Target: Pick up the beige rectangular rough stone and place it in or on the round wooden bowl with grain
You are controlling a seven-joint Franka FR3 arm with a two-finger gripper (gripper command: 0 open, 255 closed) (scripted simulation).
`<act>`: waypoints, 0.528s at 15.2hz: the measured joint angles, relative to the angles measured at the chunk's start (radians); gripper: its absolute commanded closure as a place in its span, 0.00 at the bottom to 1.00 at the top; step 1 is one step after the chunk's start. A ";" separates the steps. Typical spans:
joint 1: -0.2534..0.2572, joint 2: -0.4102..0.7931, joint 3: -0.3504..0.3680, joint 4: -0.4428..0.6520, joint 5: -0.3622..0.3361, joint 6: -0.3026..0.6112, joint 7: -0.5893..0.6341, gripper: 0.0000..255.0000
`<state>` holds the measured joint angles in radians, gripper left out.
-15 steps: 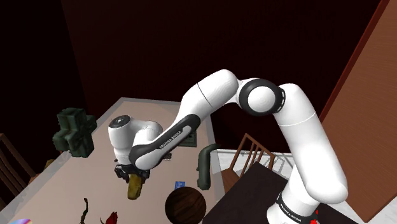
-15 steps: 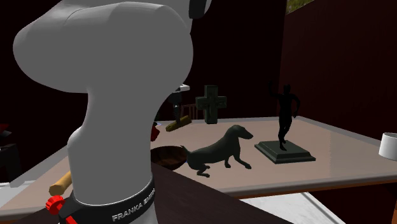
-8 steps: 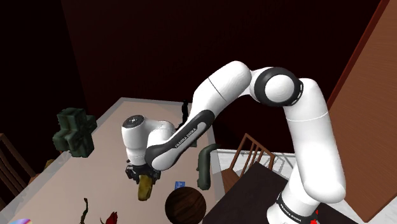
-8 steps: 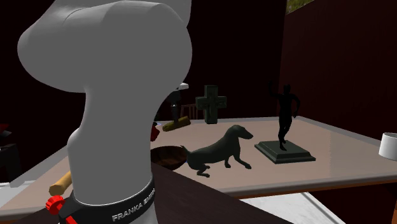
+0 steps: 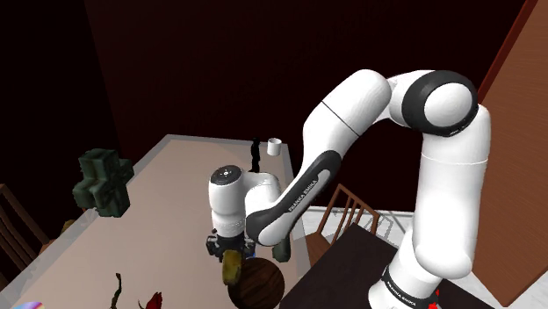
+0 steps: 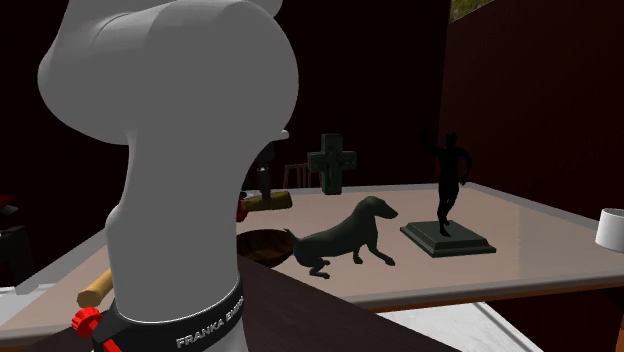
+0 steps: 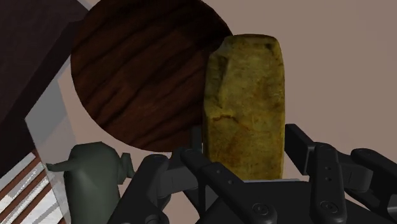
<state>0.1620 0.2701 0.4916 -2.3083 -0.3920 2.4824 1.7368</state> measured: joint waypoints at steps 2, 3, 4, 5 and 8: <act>-0.009 -0.057 0.016 -0.084 0.023 0.035 -0.001 1.00; -0.018 -0.095 0.027 -0.125 0.046 0.046 -0.014 1.00; -0.025 -0.127 0.033 -0.174 0.062 0.070 -0.021 1.00; -0.027 -0.163 0.043 -0.226 0.085 0.093 -0.029 1.00; -0.029 -0.170 0.038 -0.275 0.068 0.135 -0.012 1.00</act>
<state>0.1328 0.1006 0.5296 -2.5832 -0.3245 2.6173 1.7253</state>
